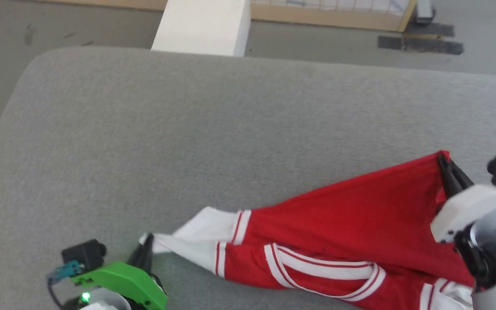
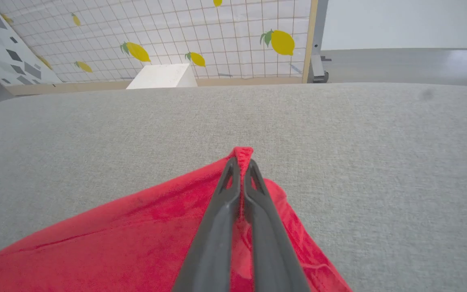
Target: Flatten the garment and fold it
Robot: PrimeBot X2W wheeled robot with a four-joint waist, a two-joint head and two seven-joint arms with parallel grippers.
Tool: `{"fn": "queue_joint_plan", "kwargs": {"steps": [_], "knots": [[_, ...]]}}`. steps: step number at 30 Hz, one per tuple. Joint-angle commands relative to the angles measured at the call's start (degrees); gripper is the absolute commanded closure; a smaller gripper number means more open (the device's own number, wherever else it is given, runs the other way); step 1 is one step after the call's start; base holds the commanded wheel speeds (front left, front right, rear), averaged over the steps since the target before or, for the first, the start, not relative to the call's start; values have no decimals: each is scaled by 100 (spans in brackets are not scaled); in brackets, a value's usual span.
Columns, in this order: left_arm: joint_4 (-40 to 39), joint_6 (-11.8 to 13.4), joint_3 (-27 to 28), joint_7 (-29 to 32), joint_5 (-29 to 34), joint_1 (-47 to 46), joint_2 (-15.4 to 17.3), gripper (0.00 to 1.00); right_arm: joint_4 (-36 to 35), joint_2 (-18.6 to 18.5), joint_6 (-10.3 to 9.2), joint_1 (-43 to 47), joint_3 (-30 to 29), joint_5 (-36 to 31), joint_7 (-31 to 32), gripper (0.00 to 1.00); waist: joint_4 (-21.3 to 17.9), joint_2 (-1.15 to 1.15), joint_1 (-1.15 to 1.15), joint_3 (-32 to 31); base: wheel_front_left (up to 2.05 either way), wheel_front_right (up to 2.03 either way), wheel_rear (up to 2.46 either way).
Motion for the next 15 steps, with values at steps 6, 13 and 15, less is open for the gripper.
{"fn": "queue_joint_plan", "kwargs": {"steps": [6, 13, 15], "knots": [[-666, -138, 304, -310, -55, -606, 157, 100, -851, 34, -9, 328, -218, 78, 109, 100, -515, 0, 0, -423, 0, 0, 0], [-1207, -256, 473, 42, -270, -2053, 367, 100, -1753, -528, -9, -340, -35, -24, 900, 100, -693, 0, 0, -320, 0, 0, 0], [-1265, -258, 548, 169, -410, -2537, 378, 100, -1898, -722, -9, -691, 54, -33, 1129, 100, -741, 0, 0, -223, 0, 0, 0]]}}
